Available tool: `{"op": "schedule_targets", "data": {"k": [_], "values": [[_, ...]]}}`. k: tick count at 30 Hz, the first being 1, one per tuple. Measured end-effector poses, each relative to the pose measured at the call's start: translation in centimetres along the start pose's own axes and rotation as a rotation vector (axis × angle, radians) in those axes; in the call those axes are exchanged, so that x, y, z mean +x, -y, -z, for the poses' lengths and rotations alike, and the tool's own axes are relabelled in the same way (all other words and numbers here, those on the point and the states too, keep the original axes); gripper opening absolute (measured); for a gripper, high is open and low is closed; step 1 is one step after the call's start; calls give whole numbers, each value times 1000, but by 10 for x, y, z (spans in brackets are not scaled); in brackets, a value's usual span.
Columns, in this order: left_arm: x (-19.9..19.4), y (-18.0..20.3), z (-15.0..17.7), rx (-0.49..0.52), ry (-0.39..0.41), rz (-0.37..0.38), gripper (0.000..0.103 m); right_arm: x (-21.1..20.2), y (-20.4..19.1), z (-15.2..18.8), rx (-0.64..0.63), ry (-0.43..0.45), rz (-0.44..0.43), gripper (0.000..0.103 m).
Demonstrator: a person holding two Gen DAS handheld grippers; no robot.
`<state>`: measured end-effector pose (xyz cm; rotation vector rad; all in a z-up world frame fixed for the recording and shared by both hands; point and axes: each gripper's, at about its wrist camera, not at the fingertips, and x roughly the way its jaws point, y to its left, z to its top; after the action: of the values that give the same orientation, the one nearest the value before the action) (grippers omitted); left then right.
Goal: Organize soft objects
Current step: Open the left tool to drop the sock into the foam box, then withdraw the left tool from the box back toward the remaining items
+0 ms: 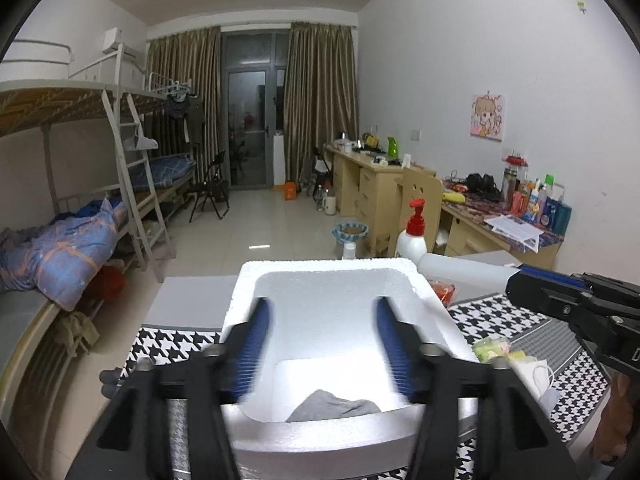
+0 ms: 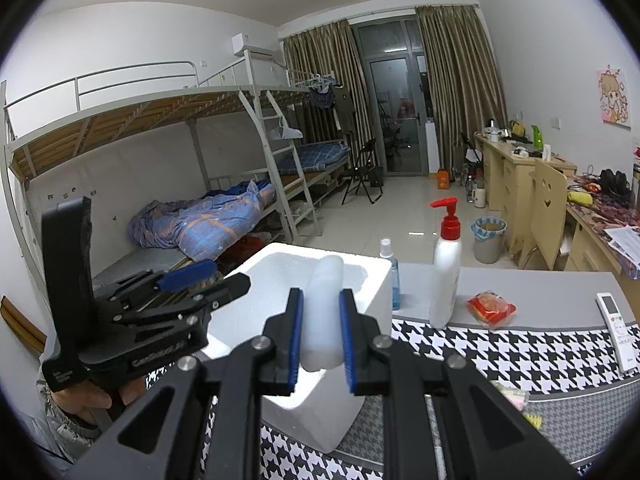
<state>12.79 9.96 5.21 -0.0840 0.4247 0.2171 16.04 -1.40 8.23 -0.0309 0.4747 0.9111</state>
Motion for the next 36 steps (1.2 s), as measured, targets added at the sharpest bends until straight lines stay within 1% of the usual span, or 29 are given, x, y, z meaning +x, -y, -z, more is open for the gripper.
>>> {"op": "schedule_targets", "data": {"k": [1,2,4,9,13,29,30,31,32,33,34,35,36], "values": [[-3,-1,0,-3,8,-5,71,2,-1,0,-1,-3,-1,21],[-3,-3,0,-6,10,-10,74,3,-1,-1,-2,-6,-1,21],[-7,-7,0,-19,22,-28,85,8,-3,-1,-5,-16,-3,21],[-13,-22,1,-68,43,-53,96,17,-9,-2,-19,-34,-9,21],[-17,-28,3,-75,58,-97,102,23,-12,-3,-22,-46,-16,21],[-34,-47,15,-80,77,-157,102,46,-33,-7,-55,-83,-50,22],[-36,-48,16,-81,78,-160,102,48,-33,-8,-50,-84,-56,26],[-37,-49,17,-83,78,-162,102,49,-33,-8,-45,-84,-58,26],[-37,-49,18,-82,79,-163,102,51,-33,-8,-43,-86,-57,30],[-38,-49,19,-81,79,-164,102,52,-33,-8,-43,-89,-56,44],[-38,-50,20,-78,78,-166,102,53,-34,-8,-43,-88,-55,55],[-39,-49,20,-77,79,-166,102,52,-34,-8,-42,-77,-52,72],[-39,-50,20,-77,80,-165,102,49,-35,-7,-44,-56,-44,76]]}}
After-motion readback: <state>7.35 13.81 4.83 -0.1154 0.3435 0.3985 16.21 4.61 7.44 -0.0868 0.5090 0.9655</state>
